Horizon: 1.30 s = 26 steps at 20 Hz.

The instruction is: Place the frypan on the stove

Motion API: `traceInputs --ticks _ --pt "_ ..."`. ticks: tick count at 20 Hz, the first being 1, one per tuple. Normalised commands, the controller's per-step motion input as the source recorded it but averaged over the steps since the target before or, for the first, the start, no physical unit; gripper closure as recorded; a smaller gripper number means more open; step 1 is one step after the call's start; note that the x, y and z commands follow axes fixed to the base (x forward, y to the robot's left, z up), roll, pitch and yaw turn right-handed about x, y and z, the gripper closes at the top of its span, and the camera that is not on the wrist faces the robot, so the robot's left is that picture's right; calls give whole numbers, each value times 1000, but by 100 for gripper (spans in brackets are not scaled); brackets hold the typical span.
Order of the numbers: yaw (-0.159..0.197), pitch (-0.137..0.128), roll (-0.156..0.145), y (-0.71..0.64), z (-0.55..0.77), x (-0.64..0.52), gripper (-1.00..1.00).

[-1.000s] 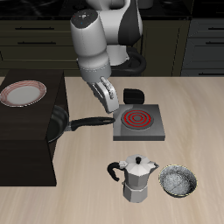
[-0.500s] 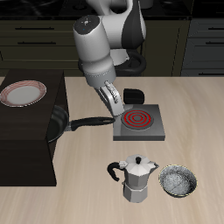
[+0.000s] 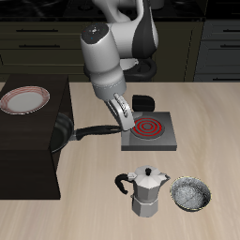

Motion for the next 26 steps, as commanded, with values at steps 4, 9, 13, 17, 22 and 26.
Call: traceInputs --ticks 4,9,13,17,22,26 --pt "-2 7 4 39 -84 134 -100" --pt "-6 9 -4 -40 -75 50 -100" --pt "-48 21 -13 -138 -187 60 -100" --pt "4 10 -21 -77 -100 75 -100" --pt "-35 14 -19 -177 -150 58 -100" --pt "-56 -8 -25 -236 -167 50 -100"
